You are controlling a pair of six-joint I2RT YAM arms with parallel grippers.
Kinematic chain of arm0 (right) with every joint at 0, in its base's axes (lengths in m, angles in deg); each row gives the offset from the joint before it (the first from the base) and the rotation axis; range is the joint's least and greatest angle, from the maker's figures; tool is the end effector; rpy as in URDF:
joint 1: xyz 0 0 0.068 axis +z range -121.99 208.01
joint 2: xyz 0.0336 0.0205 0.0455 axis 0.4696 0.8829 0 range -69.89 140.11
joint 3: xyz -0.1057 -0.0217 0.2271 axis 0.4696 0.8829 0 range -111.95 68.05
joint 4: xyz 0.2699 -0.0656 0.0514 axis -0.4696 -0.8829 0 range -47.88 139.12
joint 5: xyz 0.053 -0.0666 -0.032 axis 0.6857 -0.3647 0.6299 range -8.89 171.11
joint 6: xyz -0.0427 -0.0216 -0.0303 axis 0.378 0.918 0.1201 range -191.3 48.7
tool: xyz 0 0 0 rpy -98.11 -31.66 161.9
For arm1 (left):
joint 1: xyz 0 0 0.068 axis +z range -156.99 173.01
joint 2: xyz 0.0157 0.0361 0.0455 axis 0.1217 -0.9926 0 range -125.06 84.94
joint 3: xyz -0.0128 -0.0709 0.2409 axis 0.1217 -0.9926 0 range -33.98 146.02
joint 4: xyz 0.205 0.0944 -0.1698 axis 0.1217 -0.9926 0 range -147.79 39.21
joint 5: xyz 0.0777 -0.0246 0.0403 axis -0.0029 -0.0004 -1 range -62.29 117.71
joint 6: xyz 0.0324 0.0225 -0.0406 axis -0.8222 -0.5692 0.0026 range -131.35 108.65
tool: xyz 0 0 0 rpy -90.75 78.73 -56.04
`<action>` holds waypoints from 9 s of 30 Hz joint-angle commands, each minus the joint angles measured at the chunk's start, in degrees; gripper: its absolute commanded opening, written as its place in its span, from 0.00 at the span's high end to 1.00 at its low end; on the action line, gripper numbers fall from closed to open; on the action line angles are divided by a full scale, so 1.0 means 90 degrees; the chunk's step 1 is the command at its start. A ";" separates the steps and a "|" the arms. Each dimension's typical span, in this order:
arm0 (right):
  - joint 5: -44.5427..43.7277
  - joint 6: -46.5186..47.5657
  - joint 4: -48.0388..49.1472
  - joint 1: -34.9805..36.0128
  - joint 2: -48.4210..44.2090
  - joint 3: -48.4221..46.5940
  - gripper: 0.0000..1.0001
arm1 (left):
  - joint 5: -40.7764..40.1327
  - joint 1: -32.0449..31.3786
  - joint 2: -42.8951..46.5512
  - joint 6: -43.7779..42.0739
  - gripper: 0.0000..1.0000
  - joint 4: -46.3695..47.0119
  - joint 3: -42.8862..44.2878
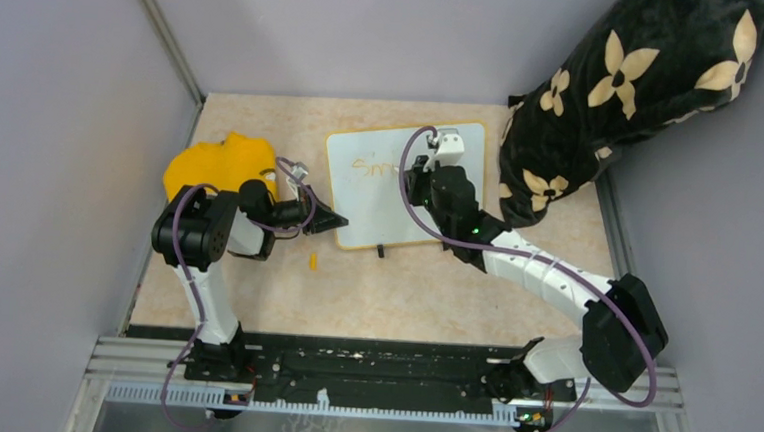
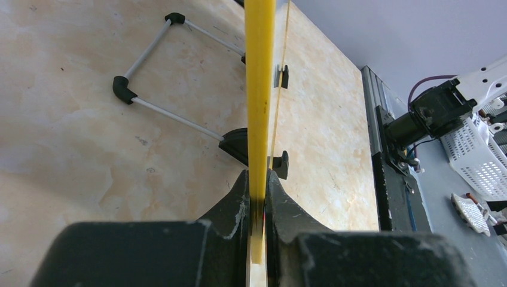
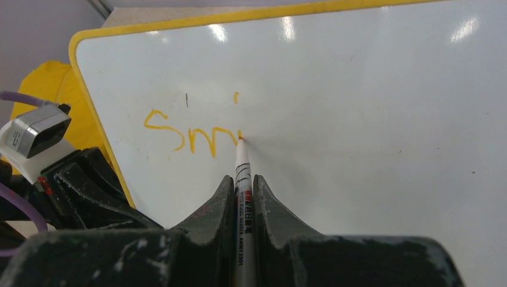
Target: Write a sentence on the whiteboard
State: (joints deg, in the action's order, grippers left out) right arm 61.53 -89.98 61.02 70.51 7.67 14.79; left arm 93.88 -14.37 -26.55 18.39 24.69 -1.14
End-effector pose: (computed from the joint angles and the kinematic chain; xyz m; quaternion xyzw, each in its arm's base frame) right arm 0.2633 0.2234 0.2704 -0.0543 0.7734 0.2002 0.5990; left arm 0.3026 -0.0757 0.0833 0.2501 0.6698 -0.5592 0.4197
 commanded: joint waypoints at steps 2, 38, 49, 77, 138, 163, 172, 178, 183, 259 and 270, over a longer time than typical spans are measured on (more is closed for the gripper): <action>-0.0202 -0.0077 0.0153 -0.0064 -0.0244 0.0219 1.00 | -0.0155 -0.0001 -0.0146 -0.0257 1.00 -0.0199 -0.0019; -0.0176 -0.0095 0.0246 -0.0185 -0.0264 -0.0721 1.00 | -0.0145 -0.0001 -0.0143 -0.0257 1.00 -0.0218 -0.0009; -0.0102 -0.0192 0.0245 -0.0359 0.0089 -0.0930 1.00 | -0.0145 -0.0001 -0.0152 -0.0258 1.00 -0.0209 -0.0006; -0.0014 -0.0623 0.0074 -0.0375 -0.0396 0.0275 1.00 | -0.0145 -0.0001 -0.0153 -0.0267 1.00 -0.0233 0.0003; -0.0102 -0.0641 -0.0004 -0.0796 -0.0630 0.0190 1.00 | -0.0155 -0.0001 -0.0155 -0.0257 1.00 -0.0269 0.0003; 0.0355 -0.0584 0.0250 -0.0808 -0.0382 -0.0096 1.00 | -0.0145 -0.0001 -0.0162 -0.0257 1.00 -0.0271 0.0013; 0.0602 -0.0628 0.0222 -0.0803 -0.0297 -0.0035 1.00 | -0.0145 -0.0001 -0.0160 -0.0257 1.00 -0.0267 0.0013; 0.0614 -0.0685 0.0177 -0.0801 -0.0381 0.0152 1.00 | -0.0145 -0.0001 -0.0162 -0.0255 1.00 -0.0266 0.0008; 0.0558 -0.0738 0.0135 -0.0802 -0.0513 0.0420 1.00 | -0.0145 -0.0001 -0.0162 -0.0248 1.00 -0.0271 0.0015; -0.0961 0.0196 -0.0158 0.0004 -0.2309 0.1269 1.00 | -0.0126 -0.0001 -0.0209 -0.0213 1.00 -0.0301 0.0052; -0.1032 -0.0075 0.0207 -0.0104 -0.1811 0.1170 1.00 | -0.0145 -0.0001 -0.0191 -0.0228 1.00 -0.0306 0.0043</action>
State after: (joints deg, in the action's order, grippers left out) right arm 53.42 -89.21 58.68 70.20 -10.36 26.42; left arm 93.96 -14.37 -26.57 18.32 24.41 -1.11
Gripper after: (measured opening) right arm 0.102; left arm 0.121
